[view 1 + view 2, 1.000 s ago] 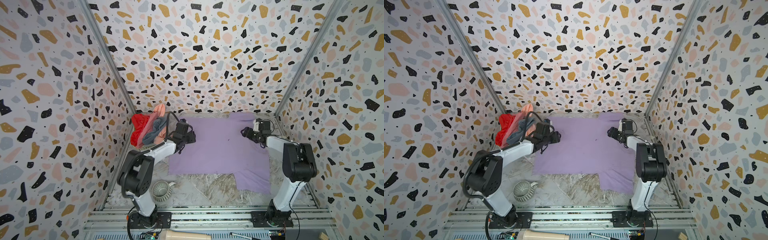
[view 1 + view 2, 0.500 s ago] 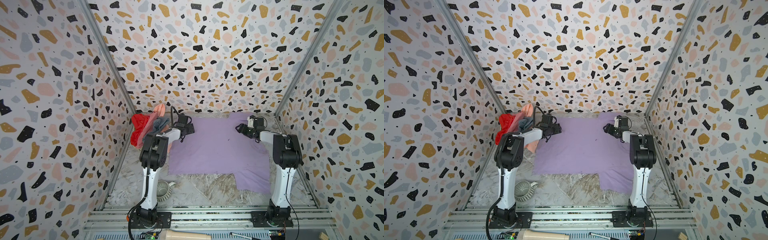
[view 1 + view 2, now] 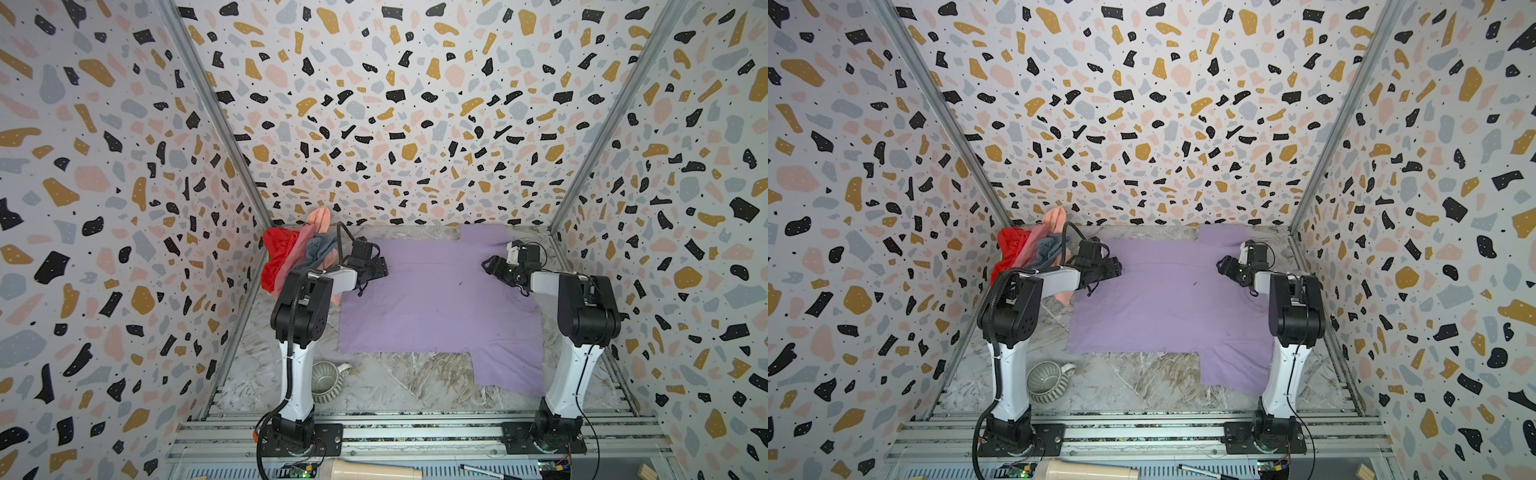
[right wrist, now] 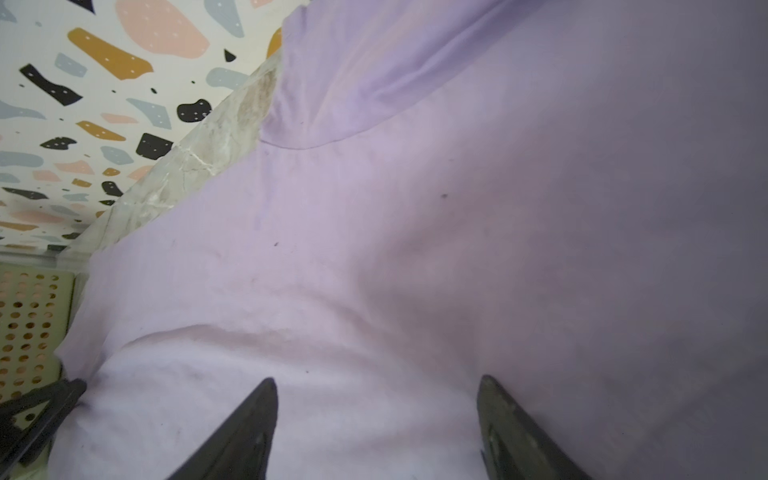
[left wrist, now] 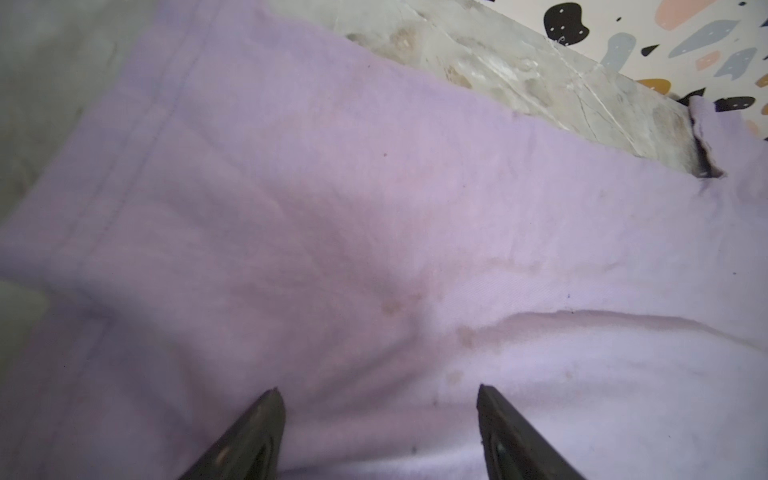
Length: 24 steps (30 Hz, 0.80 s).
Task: Fold and stack the t-shirts
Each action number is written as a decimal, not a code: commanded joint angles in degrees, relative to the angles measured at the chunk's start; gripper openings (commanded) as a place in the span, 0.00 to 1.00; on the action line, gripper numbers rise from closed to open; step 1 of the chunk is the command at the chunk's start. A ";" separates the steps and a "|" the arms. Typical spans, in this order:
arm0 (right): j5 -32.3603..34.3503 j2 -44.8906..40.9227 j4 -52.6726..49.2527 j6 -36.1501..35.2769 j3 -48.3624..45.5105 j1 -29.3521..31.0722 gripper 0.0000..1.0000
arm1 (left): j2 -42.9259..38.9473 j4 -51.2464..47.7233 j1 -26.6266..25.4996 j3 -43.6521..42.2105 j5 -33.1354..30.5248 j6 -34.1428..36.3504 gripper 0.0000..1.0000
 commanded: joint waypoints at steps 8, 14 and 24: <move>6.11 -9.93 -9.64 -1.00 -12.67 -2.20 0.76 | -7.13 -0.70 -0.83 -15.48 1.28 -2.03 0.75; 7.38 -14.77 -10.42 -1.94 -15.94 -3.20 0.76 | -12.22 -0.45 -1.93 -19.69 1.49 -3.16 0.74; 5.46 -17.55 -1.53 -5.10 -2.97 -3.78 0.76 | -18.03 -11.77 -3.11 -5.99 -8.82 5.59 0.73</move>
